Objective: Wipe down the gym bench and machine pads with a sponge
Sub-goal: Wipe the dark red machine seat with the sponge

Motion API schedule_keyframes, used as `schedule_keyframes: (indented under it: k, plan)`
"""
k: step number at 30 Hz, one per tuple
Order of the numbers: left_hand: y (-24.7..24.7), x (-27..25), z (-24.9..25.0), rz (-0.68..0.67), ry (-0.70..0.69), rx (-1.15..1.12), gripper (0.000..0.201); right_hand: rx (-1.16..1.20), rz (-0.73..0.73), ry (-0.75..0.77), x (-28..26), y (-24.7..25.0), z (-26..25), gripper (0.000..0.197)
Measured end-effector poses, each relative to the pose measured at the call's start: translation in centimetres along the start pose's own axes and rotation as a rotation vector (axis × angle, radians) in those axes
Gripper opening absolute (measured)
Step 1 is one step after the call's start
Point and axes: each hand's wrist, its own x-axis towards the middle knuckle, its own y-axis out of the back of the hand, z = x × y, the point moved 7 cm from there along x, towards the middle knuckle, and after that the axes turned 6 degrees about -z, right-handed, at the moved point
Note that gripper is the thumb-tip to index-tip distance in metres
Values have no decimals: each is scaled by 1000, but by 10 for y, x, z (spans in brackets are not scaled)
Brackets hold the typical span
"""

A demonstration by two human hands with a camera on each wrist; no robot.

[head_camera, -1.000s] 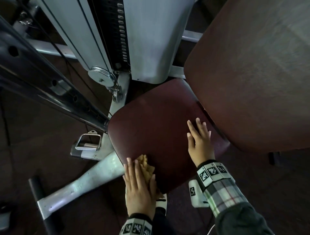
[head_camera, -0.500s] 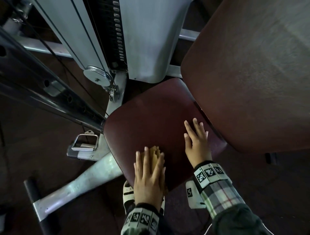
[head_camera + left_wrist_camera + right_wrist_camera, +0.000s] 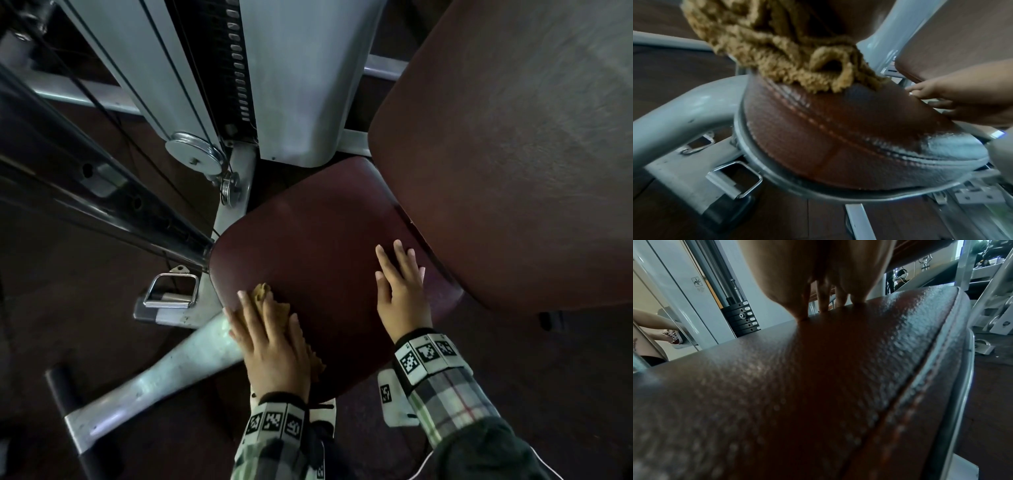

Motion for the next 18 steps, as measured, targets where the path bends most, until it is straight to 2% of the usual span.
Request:
schedule_keyframes:
  k: [5, 7, 12, 15, 18]
  plan:
    - [-11, -23, 18, -81, -183, 112, 58, -5, 18, 7, -1, -1, 1, 46]
    - [-13, -41, 10, -95, -203, 91, 61, -2, 28, 11, 0, 0, 1, 46]
    - [-1, -45, -16, -31, 1, -102, 68, -8, 34, 15, 0, 0, 1, 47]
    - [6, -20, -20, -15, 72, -146, 68, -12, 23, 7, 0, 0, 1, 46]
    - [17, 20, -15, 41, 70, -100, 64, -9, 12, -6, -1, 0, 0, 46]
